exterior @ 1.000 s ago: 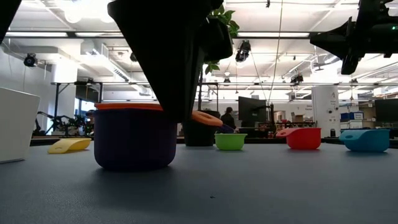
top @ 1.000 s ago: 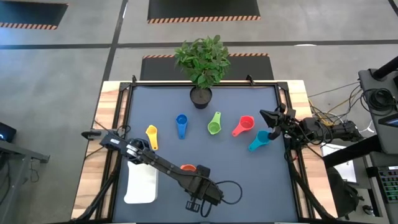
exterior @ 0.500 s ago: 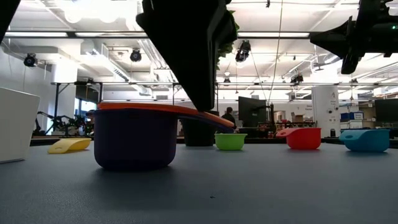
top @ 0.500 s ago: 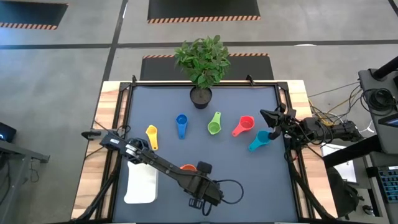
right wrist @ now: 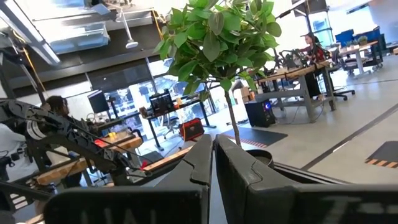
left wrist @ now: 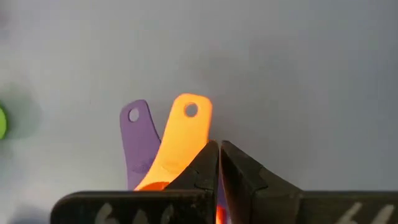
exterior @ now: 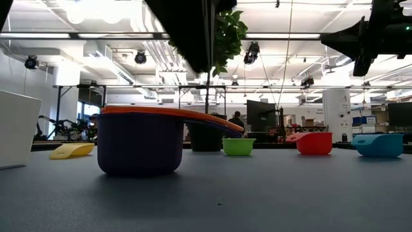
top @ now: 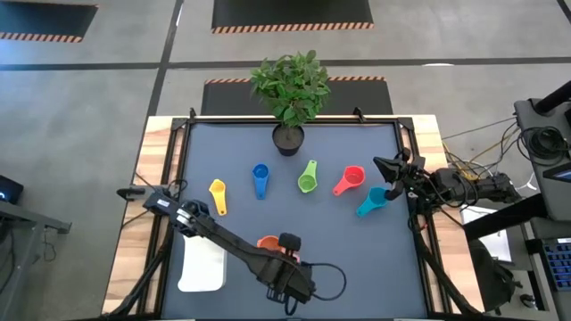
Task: Nest measuring cups in basket
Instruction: Stack the orange measuring cup on top of the violet measuring cup
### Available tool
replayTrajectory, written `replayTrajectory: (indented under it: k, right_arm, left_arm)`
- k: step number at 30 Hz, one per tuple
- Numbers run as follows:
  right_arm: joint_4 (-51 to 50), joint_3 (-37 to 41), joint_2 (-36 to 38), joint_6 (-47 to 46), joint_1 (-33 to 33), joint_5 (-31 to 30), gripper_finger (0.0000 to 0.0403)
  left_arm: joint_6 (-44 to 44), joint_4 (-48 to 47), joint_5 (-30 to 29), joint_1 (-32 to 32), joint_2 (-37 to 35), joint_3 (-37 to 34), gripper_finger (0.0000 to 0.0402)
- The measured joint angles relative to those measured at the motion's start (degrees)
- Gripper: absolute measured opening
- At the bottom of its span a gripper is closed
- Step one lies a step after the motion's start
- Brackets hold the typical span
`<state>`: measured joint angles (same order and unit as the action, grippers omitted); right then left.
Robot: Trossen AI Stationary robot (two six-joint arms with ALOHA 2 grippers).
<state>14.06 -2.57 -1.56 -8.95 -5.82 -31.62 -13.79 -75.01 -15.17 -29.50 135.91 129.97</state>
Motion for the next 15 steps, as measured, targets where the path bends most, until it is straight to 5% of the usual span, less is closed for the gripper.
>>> replayTrajectory:
  k: [15]
  right_arm:
    - [0.00, 0.00, 0.00, -0.24, -0.02, 0.00, 0.0009]
  left_arm:
    - [-0.27, 5.39, 7.34, 0.51, 0.97, -4.49, 0.0000]
